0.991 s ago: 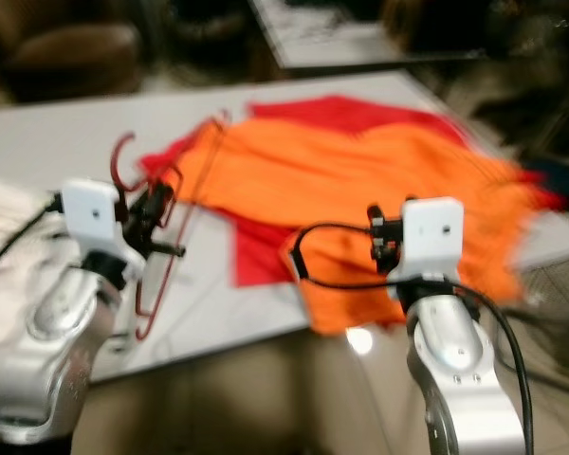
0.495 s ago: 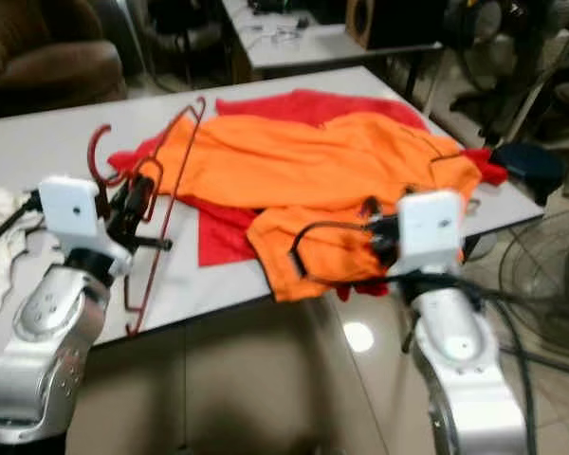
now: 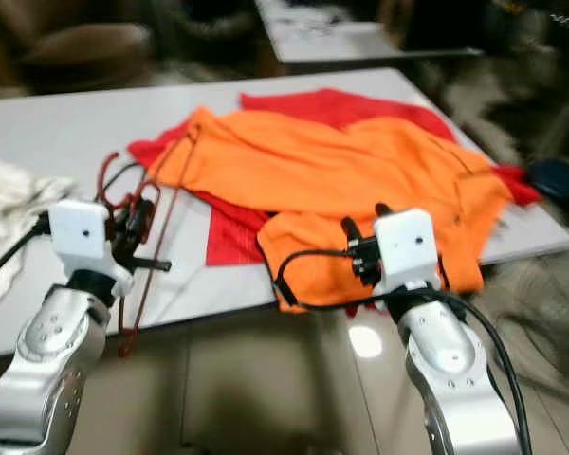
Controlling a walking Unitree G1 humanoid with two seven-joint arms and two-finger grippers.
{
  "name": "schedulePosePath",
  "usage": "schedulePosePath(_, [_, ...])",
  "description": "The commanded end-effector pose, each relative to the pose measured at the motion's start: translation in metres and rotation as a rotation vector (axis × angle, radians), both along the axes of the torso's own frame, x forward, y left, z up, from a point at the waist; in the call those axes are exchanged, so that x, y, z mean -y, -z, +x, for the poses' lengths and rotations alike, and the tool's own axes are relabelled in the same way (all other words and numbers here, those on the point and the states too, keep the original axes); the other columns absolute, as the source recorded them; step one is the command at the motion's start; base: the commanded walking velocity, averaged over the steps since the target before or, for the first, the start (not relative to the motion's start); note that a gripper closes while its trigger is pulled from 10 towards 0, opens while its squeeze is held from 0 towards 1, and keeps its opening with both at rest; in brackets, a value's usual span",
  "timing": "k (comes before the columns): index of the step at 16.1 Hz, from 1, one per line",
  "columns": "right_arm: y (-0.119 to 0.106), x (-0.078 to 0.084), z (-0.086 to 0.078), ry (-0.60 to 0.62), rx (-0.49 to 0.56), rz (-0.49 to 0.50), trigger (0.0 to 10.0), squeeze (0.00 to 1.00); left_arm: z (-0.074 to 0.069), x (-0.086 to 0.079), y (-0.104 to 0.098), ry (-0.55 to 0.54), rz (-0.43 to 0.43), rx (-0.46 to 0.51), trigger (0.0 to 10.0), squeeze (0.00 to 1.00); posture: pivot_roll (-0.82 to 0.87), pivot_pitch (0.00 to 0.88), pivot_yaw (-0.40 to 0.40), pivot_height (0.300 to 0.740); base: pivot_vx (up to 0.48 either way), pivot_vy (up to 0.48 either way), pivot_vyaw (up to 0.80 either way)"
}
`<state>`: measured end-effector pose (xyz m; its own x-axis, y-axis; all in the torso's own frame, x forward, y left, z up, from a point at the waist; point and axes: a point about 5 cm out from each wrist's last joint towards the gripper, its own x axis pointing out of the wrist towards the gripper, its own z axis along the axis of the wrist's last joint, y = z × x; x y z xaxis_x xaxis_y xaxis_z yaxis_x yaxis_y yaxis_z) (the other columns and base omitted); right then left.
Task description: Hang hanger
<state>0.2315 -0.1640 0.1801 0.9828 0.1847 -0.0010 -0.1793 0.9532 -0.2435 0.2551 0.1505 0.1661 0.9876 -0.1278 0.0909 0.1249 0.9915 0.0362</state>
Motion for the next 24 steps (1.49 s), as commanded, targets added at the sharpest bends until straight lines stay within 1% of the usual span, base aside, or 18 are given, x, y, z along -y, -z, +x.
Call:
schedulePosePath(1, [0.0,0.0,0.0,-0.008,-0.001,0.008,10.0,0.0,-0.001,0.001,-0.006,0.004,0.003,0.031,10.0,0.0,-0.07,0.062,0.008,0.74,0.0,-0.48,0.8])
schedulePosePath(7, [0.004,-0.002,-0.004,-0.01,-0.005,0.004,10.0,0.0,-0.002,0.001,-0.006,0.015,0.007,0.033,10.0,0.0,-0.07,0.065,0.011,0.74,0.0,-0.48,0.8])
schedulePosePath(9, [0.004,-0.002,-0.006,0.006,0.001,0.042,10.0,0.0,-0.002,0.001,-0.006,0.029,0.012,0.032,10.0,0.0,-0.07,0.07,0.026,0.74,0.0,-0.48,0.0])
schedulePosePath(10, [0.004,-0.001,-0.006,0.008,0.004,0.045,10.0,0.0,-0.002,0.001,-0.005,0.032,0.014,0.029,10.0,0.0,-0.08,0.068,0.03,0.74,0.0,-0.48,0.0])
schedulePosePath(11, [0.003,0.0,-0.007,0.013,0.017,0.055,10.0,0.0,-0.001,0.0,-0.004,0.037,0.001,0.025,10.0,0.0,-0.08,0.071,0.032,0.74,0.0,0.0,0.0])
schedulePosePath(12, [0.002,0.001,-0.007,0.022,0.022,0.067,10.0,0.0,0.002,-0.001,-0.002,0.038,-0.034,-0.005,10.0,0.0,-0.08,0.07,0.034,0.74,0.0,0.0,0.0])
schedulePosePath(13, [0.002,0.002,-0.007,0.044,0.02,0.113,10.0,0.0,0.003,-0.002,-0.003,0.039,-0.049,-0.003,10.0,0.0,-0.08,0.07,0.034,0.74,0.0,0.48,0.0])
schedulePosePath(14, [0.001,0.003,-0.008,0.053,0.021,0.129,10.0,0.0,0.003,-0.002,-0.003,0.039,-0.048,-0.002,10.0,0.0,-0.08,0.07,0.037,0.74,0.0,0.48,-0.48])
schedulePosePath(17, [0.002,0.003,-0.01,0.064,0.016,0.14,10.0,0.0,0.004,-0.001,-0.004,0.044,-0.044,0.002,10.0,0.0,-0.09,0.07,0.038,0.74,0.0,0.48,-0.8])
schedulePosePath(18, [0.004,0.002,-0.013,0.065,0.008,0.139,10.0,0.0,0.004,-0.001,-0.006,0.052,-0.013,0.028,10.0,0.0,-0.09,0.072,0.049,0.74,0.0,0.0,-0.8])
schedulePosePath(19, [0.005,0.0,-0.015,0.057,0.001,0.138,10.0,0.0,0.004,0.0,-0.007,0.063,-0.002,0.037,10.0,0.0,-0.09,0.074,0.05,0.74,0.0,0.0,0.0])
schedulePosePath(21, [0.01,-0.004,-0.02,0.049,-0.016,0.123,10.0,0.0,0.002,0.002,-0.005,0.078,-0.012,0.029,10.0,0.0,-0.1,0.074,0.054,0.74,0.0,-0.471,0.0])
schedulePosePath(24, [0.006,0.0,-0.017,0.065,0.003,0.116,10.0,0.0,0.003,0.006,-0.004,0.083,-0.016,0.03,10.0,0.0,-0.11,0.079,0.052,0.74,0.0,-0.48,0.0])
